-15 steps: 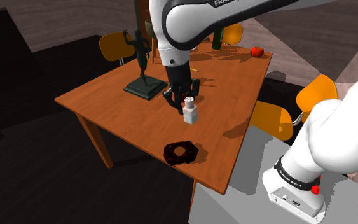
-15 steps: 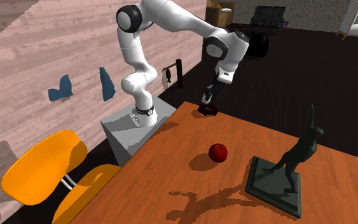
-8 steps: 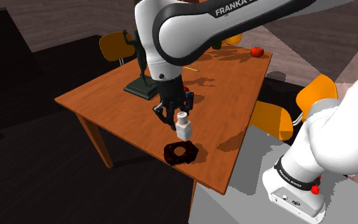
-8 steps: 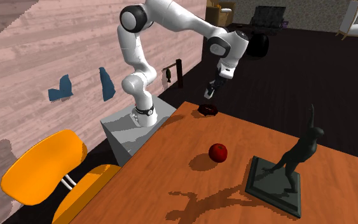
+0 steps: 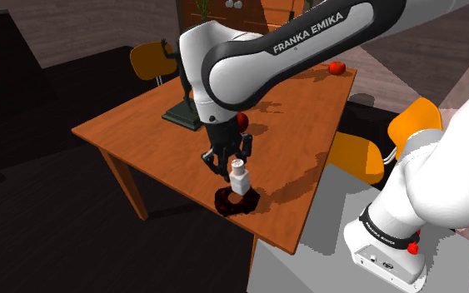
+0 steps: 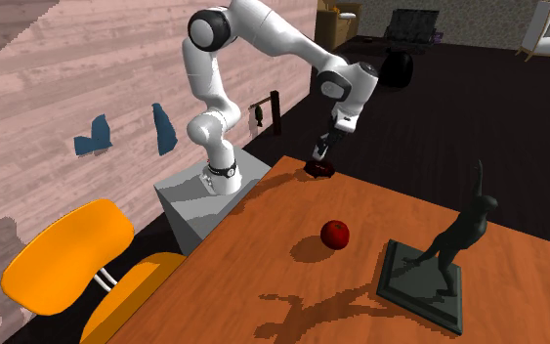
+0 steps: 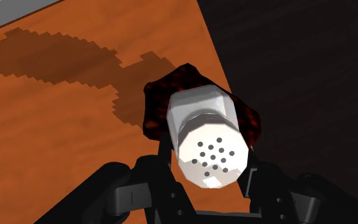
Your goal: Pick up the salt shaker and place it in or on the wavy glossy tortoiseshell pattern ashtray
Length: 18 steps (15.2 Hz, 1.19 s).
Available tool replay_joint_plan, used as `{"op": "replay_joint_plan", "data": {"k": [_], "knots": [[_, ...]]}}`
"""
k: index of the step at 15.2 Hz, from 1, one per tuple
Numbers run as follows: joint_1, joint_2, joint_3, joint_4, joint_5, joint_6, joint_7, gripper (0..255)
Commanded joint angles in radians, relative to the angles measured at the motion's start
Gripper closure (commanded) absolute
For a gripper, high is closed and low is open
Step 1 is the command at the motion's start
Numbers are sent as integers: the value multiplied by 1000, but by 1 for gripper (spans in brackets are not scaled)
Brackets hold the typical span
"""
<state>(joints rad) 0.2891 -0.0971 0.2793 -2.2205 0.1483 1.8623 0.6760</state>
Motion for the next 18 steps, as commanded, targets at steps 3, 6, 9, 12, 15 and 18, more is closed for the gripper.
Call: {"op": "replay_joint_plan", "data": {"k": [3, 6, 9, 12, 15, 18], "knots": [[1, 26, 2, -31, -4, 57, -2, 255], [1, 26, 2, -31, -4, 57, -2, 255], [1, 26, 2, -31, -4, 57, -2, 255], [1, 26, 2, -31, -3, 57, -2, 0], [1, 26, 2, -31, -3, 57, -2, 0], [-2, 21, 0, -2, -5, 22, -2, 0]]}}
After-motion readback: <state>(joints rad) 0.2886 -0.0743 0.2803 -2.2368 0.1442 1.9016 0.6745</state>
